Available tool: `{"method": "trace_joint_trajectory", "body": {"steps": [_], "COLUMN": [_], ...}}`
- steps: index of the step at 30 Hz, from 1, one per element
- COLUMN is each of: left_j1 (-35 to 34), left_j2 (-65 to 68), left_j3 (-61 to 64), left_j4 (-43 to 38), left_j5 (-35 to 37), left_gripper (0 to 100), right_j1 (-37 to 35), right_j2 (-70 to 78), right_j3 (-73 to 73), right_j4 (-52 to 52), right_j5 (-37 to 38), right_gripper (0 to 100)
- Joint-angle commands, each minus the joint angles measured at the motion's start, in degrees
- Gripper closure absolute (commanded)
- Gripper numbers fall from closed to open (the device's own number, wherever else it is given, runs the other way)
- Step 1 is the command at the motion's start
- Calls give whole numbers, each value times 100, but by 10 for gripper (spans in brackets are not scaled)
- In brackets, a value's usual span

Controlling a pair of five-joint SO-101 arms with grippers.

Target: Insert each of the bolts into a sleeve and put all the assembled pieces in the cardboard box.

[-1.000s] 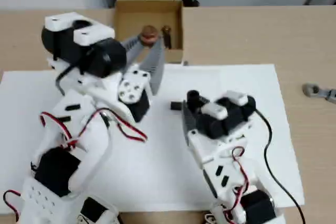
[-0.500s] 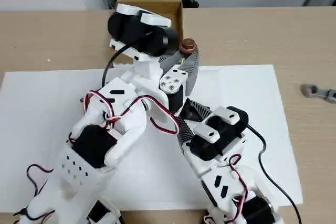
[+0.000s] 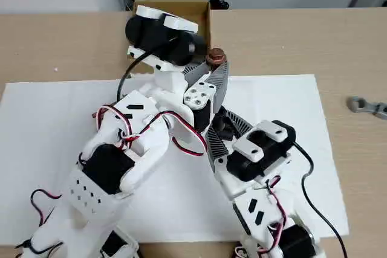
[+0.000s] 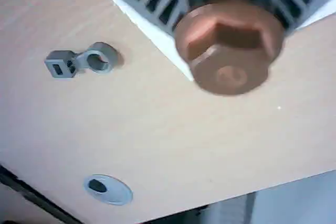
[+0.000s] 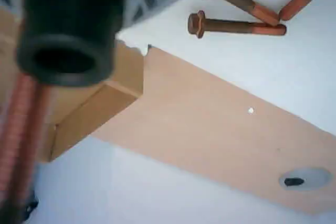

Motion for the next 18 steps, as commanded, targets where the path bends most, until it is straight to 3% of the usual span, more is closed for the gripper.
{"method": "trace_joint_trajectory", "body": {"steps": [1,18], "left_j1": [220,264], "left_j2": [-387,-554], "left_j3": [-303,-1042], "left_j4": [0,598], "left_j5": [0,-185], "left_gripper": [995,995], "right_j1": [66,66], "right_j2": [4,4], "right_j3": [-35,44], "right_j4": [-163,-163], "right_j5": [-88,-88], "right_gripper": [995,995]}}
